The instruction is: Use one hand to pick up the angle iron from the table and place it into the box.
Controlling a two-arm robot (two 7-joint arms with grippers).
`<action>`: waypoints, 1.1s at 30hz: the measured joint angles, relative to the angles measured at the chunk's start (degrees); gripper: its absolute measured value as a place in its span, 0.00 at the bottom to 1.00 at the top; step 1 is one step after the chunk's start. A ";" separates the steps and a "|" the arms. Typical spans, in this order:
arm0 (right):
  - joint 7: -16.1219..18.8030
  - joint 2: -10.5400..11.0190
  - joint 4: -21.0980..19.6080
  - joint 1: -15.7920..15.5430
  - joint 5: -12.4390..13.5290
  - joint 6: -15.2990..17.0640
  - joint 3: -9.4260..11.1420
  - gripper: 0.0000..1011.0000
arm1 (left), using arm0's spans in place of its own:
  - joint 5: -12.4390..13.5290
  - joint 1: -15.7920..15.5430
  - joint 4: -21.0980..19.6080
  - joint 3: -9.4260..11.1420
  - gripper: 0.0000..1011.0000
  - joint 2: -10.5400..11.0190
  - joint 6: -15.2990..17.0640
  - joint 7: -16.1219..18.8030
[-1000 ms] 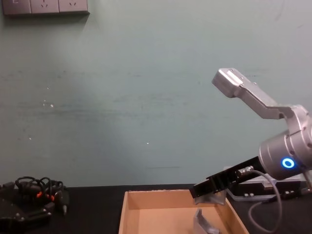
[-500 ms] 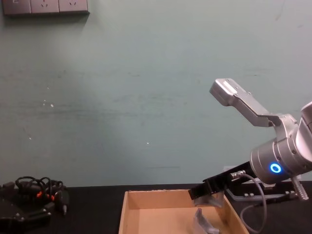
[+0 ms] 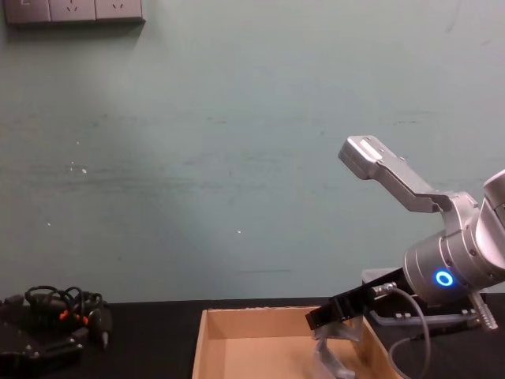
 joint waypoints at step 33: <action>-0.01 0.19 -0.47 -0.20 0.26 0.18 -0.08 0.99 | 0.00 0.00 0.00 0.00 1.00 0.00 0.00 0.00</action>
